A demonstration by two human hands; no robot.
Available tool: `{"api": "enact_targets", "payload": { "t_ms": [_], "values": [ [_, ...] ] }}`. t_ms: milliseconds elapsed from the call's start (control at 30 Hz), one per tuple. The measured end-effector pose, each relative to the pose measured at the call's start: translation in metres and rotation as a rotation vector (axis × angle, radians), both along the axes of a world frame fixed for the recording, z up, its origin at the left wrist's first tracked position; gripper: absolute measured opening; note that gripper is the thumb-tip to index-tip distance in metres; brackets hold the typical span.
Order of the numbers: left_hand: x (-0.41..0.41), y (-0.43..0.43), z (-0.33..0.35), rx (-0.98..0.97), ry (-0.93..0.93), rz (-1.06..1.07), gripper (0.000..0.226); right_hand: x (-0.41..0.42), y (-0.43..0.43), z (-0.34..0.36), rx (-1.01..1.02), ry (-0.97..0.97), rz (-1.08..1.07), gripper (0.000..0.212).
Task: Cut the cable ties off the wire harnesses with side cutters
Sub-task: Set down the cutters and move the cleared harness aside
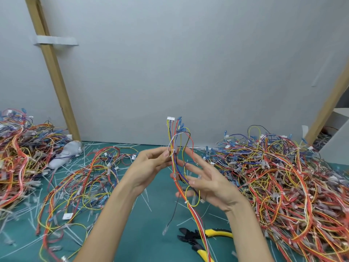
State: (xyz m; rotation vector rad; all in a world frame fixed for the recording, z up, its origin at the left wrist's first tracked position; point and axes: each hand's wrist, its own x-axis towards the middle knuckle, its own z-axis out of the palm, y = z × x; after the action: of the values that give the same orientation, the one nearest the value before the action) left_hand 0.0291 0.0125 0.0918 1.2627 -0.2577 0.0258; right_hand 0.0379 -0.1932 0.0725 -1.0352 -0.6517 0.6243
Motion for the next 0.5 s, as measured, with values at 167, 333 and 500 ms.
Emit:
{"api": "enact_targets", "payload": {
  "t_ms": [167,333,500],
  "values": [
    [-0.0007,0.0002,0.0017,0.071,0.032,0.038,0.022,-0.0012,-0.0004,0.0024,0.006,0.010,0.021,0.076],
    [-0.0003,-0.0010,0.0011,0.146,0.035,0.093,0.021,-0.0042,-0.0008,0.0060,0.021,-0.001,0.043,0.078],
    [-0.0003,-0.0080,-0.0027,0.071,0.067,0.107,0.020,-0.0041,0.0015,0.0072,0.067,0.002,0.017,0.080]
  ]
}}
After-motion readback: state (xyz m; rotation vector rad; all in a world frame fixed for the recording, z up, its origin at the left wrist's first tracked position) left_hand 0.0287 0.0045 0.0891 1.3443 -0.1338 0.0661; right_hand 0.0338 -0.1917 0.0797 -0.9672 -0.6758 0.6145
